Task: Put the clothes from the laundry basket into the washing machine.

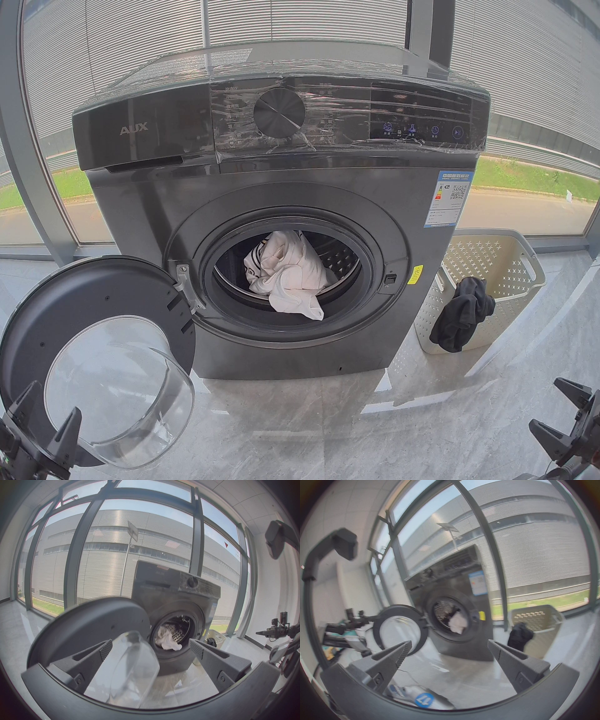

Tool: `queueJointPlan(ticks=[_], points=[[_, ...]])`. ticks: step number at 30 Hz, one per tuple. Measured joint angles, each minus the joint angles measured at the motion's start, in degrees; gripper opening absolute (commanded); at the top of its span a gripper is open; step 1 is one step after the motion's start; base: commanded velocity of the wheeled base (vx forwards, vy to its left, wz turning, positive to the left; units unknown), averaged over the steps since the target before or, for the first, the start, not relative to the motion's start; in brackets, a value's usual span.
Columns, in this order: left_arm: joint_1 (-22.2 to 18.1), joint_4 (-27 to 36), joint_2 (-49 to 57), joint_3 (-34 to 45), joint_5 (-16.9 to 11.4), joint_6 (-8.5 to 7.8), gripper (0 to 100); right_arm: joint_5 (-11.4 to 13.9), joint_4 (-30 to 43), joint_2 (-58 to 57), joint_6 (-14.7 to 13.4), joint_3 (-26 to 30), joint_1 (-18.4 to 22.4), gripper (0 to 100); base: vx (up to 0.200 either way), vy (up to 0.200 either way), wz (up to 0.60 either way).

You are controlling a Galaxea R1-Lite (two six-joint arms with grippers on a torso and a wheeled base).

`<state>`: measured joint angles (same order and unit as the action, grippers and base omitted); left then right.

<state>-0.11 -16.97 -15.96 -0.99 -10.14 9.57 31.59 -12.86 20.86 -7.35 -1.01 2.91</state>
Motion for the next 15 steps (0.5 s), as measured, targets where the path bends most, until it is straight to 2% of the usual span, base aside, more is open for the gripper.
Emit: queueJointPlan(ticks=[2,3,5,7,9,11,15], points=[[0.09,5.03,3.67,0.00,0.78,-0.18,100,-3.78,4.52,-3.50,2.97,-0.02,4.39,100,0.000,0.000,0.00],[0.11,7.01,5.38,0.00,1.39,-0.22,100,-6.46,6.46,-5.16,4.40,-0.06,6.64,100,0.000,0.000,0.00],[0.13,9.20,8.08,0.00,3.39,-0.32,100,-10.48,9.01,-7.89,6.73,-0.13,10.80,100,0.000,0.000,0.00],[0.22,10.28,10.23,-0.02,5.90,-0.27,100,-13.20,10.54,-10.42,8.36,-0.17,14.88,100,0.000,0.000,0.00],[0.29,10.96,12.04,-0.02,7.91,-0.13,100,-13.96,11.30,-13.06,9.42,-0.26,18.97,100,0.000,0.000,0.00],[0.32,11.25,13.15,-0.02,8.73,-0.05,100,-12.95,11.72,-14.75,9.81,-0.26,21.48,100,0.000,0.000,0.00],[0.33,11.67,14.47,-0.02,9.50,0.04,100,-10.29,12.26,-16.84,10.52,-0.28,22.71,100,0.000,0.000,0.00]])
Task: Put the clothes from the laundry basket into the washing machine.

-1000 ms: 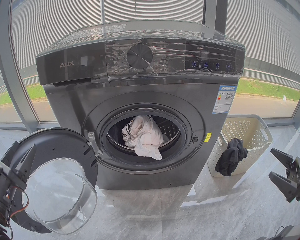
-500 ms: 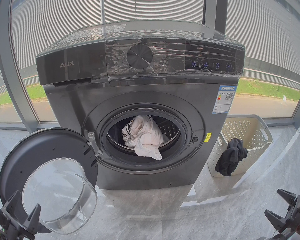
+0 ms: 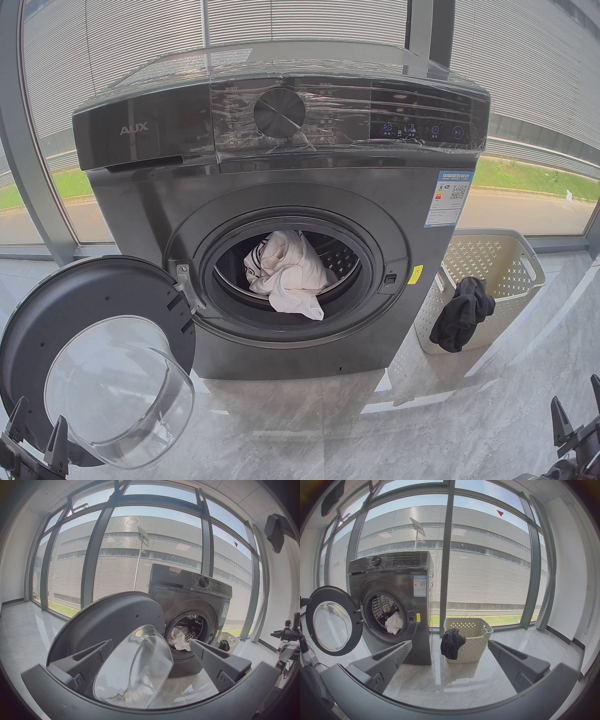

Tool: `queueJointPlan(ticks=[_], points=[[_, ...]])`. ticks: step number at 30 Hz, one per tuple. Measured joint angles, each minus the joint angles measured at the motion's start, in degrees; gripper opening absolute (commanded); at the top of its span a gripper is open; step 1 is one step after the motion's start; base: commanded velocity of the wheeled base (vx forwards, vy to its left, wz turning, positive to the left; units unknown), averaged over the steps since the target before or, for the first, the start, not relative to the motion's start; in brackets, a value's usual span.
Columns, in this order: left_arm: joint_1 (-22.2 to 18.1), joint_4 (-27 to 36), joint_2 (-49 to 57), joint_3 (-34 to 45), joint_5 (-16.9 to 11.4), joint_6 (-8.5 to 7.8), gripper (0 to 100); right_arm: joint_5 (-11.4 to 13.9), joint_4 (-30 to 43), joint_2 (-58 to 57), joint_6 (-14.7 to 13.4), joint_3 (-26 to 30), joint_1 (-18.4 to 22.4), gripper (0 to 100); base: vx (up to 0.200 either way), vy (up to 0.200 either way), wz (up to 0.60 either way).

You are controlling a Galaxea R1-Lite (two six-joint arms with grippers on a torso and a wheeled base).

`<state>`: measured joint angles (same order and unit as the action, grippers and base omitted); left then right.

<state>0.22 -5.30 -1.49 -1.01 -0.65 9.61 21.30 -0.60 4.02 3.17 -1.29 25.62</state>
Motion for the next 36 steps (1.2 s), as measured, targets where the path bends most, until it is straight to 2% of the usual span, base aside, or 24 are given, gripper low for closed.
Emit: queueJointPlan(ticks=[8,12,16,19,22,24,26,28,29,32,36], points=[[0.05,0.63,0.89,0.00,0.78,-0.06,100,6.62,-0.99,-2.05,2.02,0.17,-7.58,100,0.000,0.000,0.00],[0.05,0.82,0.98,0.00,0.54,-0.17,100,10.50,-2.66,-2.77,3.32,0.28,-7.79,100,0.000,0.000,0.00],[0.05,0.84,1.00,0.00,0.72,-0.17,100,13.68,-1.85,-3.06,3.29,0.28,-7.66,100,0.000,0.000,0.00],[0.05,0.85,1.00,0.00,0.67,-0.15,100,20.05,-0.71,-3.18,2.66,0.28,-7.66,100,0.000,0.000,0.00],[0.05,0.85,1.00,0.00,0.55,-0.17,100,29.22,0.11,-3.25,1.45,0.28,-7.69,100,0.000,0.000,0.00],[0.05,0.85,1.00,0.00,0.51,-0.15,100,33.06,0.50,-3.28,0.74,0.28,-7.69,100,0.000,0.000,0.00],[0.05,0.85,1.00,0.00,0.46,-0.15,100,34.93,0.76,-3.28,0.11,0.28,-7.63,100,0.000,0.000,0.00],[0.05,0.85,1.00,0.00,0.44,-0.15,100,34.91,0.95,-3.28,-0.27,0.22,-7.61,100,0.000,0.000,0.00],[0.05,0.85,1.00,0.00,0.43,-0.15,100,34.12,1.00,-3.28,-0.41,0.13,-7.47,100,0.000,0.000,0.00],[0.05,0.85,0.98,0.00,0.38,-0.09,100,28.67,1.19,-3.28,-0.77,-0.05,-6.56,100,0.000,0.000,0.00],[0.05,0.84,0.96,0.00,0.24,0.11,100,19.08,1.38,-3.28,-1.15,-0.20,-3.69,100,0.000,-0.150,0.00]])
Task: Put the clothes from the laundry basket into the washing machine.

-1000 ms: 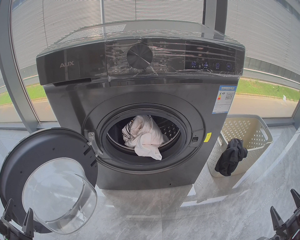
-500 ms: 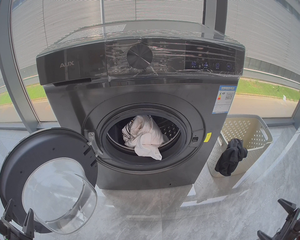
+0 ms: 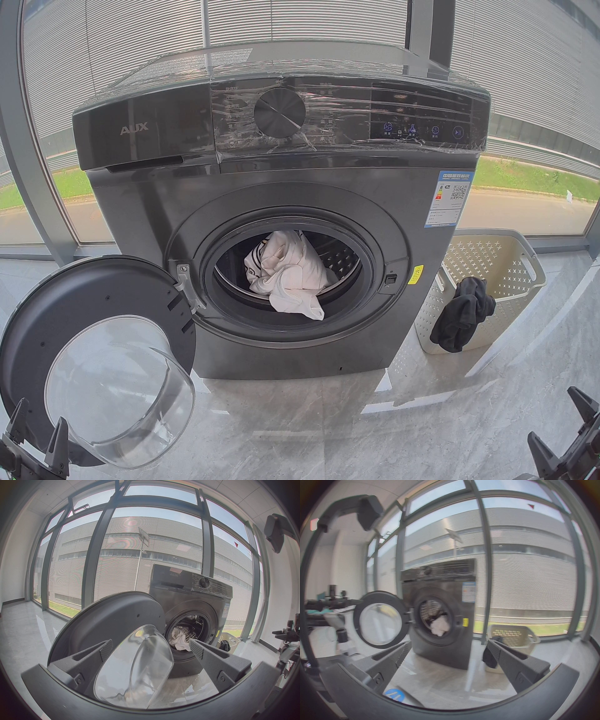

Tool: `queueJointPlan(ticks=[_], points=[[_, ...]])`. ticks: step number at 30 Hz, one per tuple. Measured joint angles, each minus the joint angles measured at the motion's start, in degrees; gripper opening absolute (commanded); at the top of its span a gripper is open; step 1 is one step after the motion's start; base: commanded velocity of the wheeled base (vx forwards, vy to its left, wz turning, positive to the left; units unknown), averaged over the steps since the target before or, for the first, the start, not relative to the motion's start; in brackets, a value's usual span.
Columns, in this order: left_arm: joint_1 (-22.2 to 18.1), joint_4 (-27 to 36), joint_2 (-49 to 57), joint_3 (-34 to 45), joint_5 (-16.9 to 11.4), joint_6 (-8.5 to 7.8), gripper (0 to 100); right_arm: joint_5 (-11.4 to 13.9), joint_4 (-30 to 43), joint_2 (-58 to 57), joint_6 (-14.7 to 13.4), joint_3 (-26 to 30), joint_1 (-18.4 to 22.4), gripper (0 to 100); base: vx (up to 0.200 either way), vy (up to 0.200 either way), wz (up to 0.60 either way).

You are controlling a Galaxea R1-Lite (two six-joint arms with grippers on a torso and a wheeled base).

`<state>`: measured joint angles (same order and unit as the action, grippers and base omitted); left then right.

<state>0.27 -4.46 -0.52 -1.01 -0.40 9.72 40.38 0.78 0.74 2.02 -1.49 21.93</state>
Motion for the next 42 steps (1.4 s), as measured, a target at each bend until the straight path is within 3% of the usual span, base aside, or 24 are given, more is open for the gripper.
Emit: queueJointPlan(ticks=[3,9,25,29,34,42], points=[[0.00,-0.02,0.00,0.00,-0.38,0.21,100,-2.80,0.09,0.00,-0.20,-0.07,1.85,100,0.000,-0.200,0.00],[0.00,-0.07,-0.05,0.00,-2.85,0.24,100,-1.29,0.11,0.00,-1.29,-0.16,3.34,100,0.000,-0.200,0.00],[-0.02,-0.10,-0.13,0.00,-2.94,0.11,100,-0.04,0.11,0.02,-1.58,-0.18,3.12,100,0.000,-0.200,0.00],[0.00,-0.05,-0.18,0.00,-2.94,0.13,100,3.25,0.15,0.02,-3.58,-0.11,1.90,100,0.000,-0.200,0.00],[0.00,-0.10,-0.21,0.00,-2.99,0.16,100,5.61,0.34,0.74,-4.86,-0.40,-0.79,100,0.000,-0.200,0.00],[0.00,-0.10,-0.22,0.00,-3.01,0.21,100,10.75,0.44,4.85,-5.41,-1.62,-11.50,100,0.000,-0.200,0.00]])
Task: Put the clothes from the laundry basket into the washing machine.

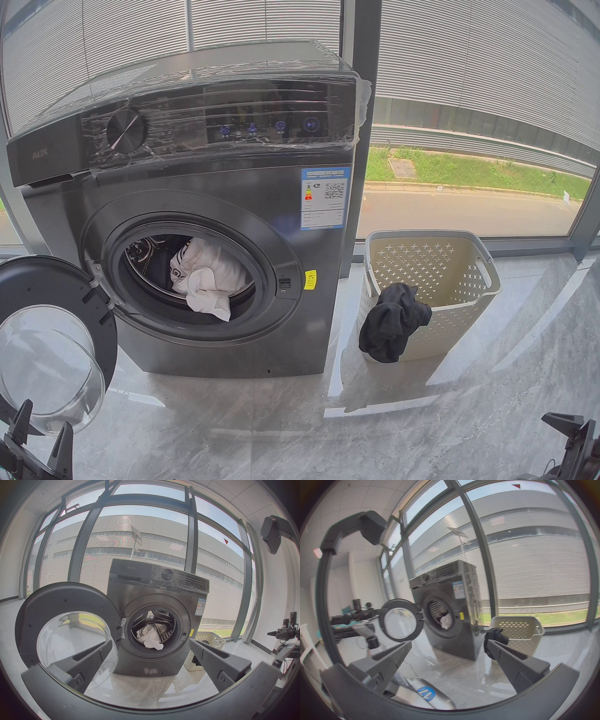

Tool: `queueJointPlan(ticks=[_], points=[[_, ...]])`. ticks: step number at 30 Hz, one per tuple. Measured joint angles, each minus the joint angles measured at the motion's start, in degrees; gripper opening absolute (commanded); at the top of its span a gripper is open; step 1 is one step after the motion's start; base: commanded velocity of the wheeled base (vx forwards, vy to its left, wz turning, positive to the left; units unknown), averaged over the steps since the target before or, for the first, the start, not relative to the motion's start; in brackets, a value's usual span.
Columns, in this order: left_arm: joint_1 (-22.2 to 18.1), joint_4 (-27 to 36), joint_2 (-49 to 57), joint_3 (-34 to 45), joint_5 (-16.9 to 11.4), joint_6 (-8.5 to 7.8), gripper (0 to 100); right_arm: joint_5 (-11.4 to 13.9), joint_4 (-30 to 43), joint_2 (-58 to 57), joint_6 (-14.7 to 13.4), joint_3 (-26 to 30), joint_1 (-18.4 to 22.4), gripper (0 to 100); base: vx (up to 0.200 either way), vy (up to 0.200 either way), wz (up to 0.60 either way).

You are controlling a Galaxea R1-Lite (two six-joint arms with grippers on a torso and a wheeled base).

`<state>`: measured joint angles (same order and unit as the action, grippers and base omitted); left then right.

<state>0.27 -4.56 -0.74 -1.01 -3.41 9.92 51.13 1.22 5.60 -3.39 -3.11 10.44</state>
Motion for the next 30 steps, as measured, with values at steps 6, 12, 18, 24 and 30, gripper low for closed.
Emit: queueJointPlan(ticks=[6,12,18,24,30], points=[[0.00,0.02,-0.02,0.00,0.07,0.06,100,0.55,0.41,0.77,-1.62,-0.28,-8.53,100,0.000,0.000,0.00],[0.00,0.02,-0.02,0.00,0.09,0.09,100,-9.56,0.69,-2.77,-2.35,0.35,-10.19,100,0.000,0.000,0.00],[0.00,0.00,-0.05,0.00,0.22,0.11,100,-31.07,0.80,-4.06,0.20,0.63,-10.34,100,0.000,0.000,0.00],[0.00,0.02,-0.07,0.00,0.22,0.09,100,-49.49,0.74,-4.47,3.52,1.24,-10.34,100,0.000,0.000,0.00],[0.00,0.00,-0.10,0.00,-0.50,0.01,100,-51.57,0.44,-4.61,4.07,1.95,-10.34,100,0.000,0.000,0.00]])
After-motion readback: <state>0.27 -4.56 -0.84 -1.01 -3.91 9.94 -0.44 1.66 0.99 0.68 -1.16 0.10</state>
